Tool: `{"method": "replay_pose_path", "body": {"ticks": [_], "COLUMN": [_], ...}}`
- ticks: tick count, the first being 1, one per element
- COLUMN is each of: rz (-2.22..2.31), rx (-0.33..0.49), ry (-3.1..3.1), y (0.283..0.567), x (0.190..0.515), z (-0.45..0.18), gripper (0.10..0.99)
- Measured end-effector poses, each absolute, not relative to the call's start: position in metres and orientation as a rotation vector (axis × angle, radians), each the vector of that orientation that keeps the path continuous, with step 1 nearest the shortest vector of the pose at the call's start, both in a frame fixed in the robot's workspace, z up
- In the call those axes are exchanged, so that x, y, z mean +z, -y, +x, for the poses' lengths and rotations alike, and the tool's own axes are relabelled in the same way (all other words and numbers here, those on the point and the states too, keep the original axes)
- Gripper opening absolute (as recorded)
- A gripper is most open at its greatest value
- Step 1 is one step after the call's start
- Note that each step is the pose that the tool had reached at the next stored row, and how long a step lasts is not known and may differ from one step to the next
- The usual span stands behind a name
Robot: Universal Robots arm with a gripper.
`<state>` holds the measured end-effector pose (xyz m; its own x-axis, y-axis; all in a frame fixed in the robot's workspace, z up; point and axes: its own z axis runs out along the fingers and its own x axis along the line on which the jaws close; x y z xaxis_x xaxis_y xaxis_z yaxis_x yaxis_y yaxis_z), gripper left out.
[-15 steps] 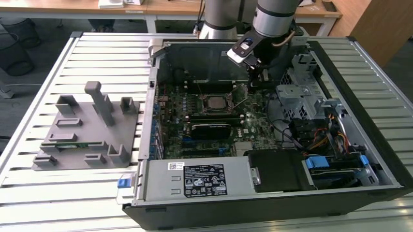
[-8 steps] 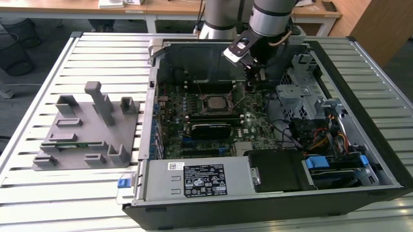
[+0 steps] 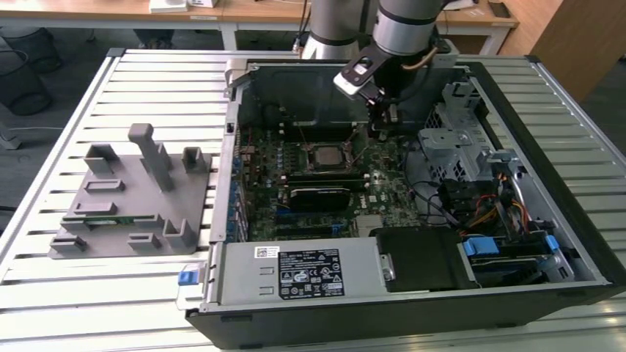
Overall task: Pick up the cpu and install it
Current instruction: 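Close the cpu cover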
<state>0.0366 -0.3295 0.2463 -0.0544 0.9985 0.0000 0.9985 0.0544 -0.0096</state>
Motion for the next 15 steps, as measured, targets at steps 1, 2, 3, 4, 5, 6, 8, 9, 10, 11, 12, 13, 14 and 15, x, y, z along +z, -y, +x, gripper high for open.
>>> {"method": "replay_pose_path", "body": {"ticks": [1, 2, 3, 4, 5, 6, 8, 9, 10, 11, 12, 13, 14, 15], "rz": [-2.156, -2.156, -2.156, -2.156, -2.156, -2.156, -2.156, -2.156, -2.156, -2.156, -2.156, -2.156, -2.156, -2.156], "rx": [0.011, 0.011, 0.011, 0.011, 0.011, 0.011, 0.011, 0.011, 0.011, 0.011, 0.011, 0.011, 0.011, 0.011], "ry": [2.276, 2.276, 2.276, 2.276, 2.276, 2.276, 2.276, 2.276, 2.276, 2.276, 2.276, 2.276, 2.276, 2.276], "y": [0.3295, 0.3295, 0.3295, 0.3296, 0.3299, 0.3300, 0.3303, 0.3304, 0.3305, 0.3306, 0.3306, 0.3307, 0.3307, 0.3307], "x": [0.2461, 0.2458, 0.2455, 0.2452, 0.2444, 0.2442, 0.2438, 0.2435, 0.2432, 0.2428, 0.2425, 0.2421, 0.2417, 0.2414], "z": [0.0361, 0.0358, 0.0354, 0.0351, 0.0340, 0.0334, 0.0322, 0.0316, 0.0310, 0.0304, 0.0298, 0.0292, 0.0285, 0.0277], "gripper": [0.106, 0.106, 0.106, 0.106, 0.106, 0.106, 0.106, 0.106, 0.106, 0.106, 0.106, 0.106, 0.106, 0.106]}}
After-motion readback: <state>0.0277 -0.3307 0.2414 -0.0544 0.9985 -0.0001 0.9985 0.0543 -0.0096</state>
